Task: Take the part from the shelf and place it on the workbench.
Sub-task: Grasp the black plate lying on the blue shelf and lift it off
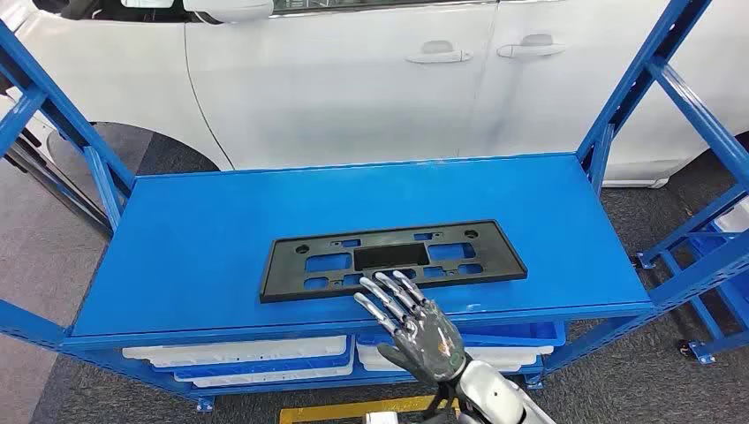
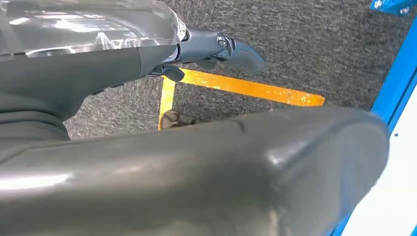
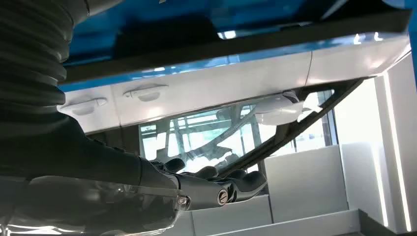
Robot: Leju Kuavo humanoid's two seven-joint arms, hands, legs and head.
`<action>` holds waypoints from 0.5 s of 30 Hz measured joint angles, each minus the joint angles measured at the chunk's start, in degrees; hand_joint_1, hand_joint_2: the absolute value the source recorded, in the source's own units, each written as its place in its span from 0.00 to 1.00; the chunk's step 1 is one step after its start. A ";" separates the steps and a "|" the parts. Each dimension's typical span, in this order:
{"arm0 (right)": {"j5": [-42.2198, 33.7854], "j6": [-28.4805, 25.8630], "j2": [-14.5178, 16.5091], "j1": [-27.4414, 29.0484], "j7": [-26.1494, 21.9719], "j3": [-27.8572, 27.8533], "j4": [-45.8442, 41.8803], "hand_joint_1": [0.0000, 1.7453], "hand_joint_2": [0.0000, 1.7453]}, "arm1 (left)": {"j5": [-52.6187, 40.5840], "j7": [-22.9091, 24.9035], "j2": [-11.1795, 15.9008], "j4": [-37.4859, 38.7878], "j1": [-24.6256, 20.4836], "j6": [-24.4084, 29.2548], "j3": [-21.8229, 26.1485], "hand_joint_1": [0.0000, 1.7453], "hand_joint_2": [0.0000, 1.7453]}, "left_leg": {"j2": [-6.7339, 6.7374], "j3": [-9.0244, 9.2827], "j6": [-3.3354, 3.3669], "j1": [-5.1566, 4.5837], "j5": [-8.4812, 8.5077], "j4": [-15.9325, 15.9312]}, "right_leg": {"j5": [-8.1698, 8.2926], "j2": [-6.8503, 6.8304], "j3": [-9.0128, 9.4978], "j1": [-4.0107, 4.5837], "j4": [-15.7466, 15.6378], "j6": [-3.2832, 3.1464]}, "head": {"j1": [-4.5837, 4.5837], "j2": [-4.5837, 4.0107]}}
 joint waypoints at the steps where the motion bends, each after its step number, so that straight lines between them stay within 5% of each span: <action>1: -0.50 0.01 0.61 -0.98 0.02 0.35 0.68 0.00 1.00 | -0.01 0.03 0.01 0.00 -0.07 0.03 0.00 0.00 0.00 | 0.05 0.83 0.12 -0.04 0.35 -1.91 | -0.02 0.00 -0.03 0.10 0.05 0.08 | 0.00 0.00; 4: -2.82 0.48 3.79 -6.19 0.20 2.38 4.94 0.00 1.00 | -0.07 0.15 0.03 0.00 -0.37 0.20 -0.01 0.00 0.00 | 0.09 2.28 0.72 -0.28 1.34 -5.80 | 0.07 0.10 -0.36 0.40 0.27 0.60 | 0.00 0.00; 8: -2.73 0.76 8.46 -13.15 1.23 4.80 12.53 0.00 1.00 | -0.28 0.17 -0.05 0.00 -0.50 0.38 -0.01 0.00 0.00 | 0.14 2.21 1.85 0.10 2.06 -6.27 | -1.27 0.10 -1.43 0.36 2.26 1.67 | 0.00 0.00; 12: -1.50 0.21 12.22 -17.69 2.42 6.45 20.73 0.00 1.00 | -0.41 0.15 -0.08 0.00 -0.47 0.75 -0.01 0.00 0.00 | 0.14 2.00 2.20 0.18 2.27 -6.38 | -7.71 0.01 -8.15 -0.01 16.46 2.37 | 0.00 0.00; 13: -1.37 0.17 12.91 -18.32 2.57 6.72 22.34 0.00 1.00 | -0.42 0.14 -0.08 0.00 -0.42 0.78 0.00 0.00 0.00 | 0.09 2.00 2.18 0.18 2.25 -6.34 | -7.53 0.01 -8.88 -0.03 17.77 2.37 | 0.00 0.00; 15: -1.26 0.15 14.14 -19.53 2.74 7.10 24.87 0.00 1.00 | -0.42 0.14 -0.08 0.00 -0.35 0.80 0.01 0.00 0.00 | -0.03 2.16 2.03 0.16 2.15 -6.27 | -3.94 0.01 -6.93 0.00 13.10 2.03 | 0.00 0.00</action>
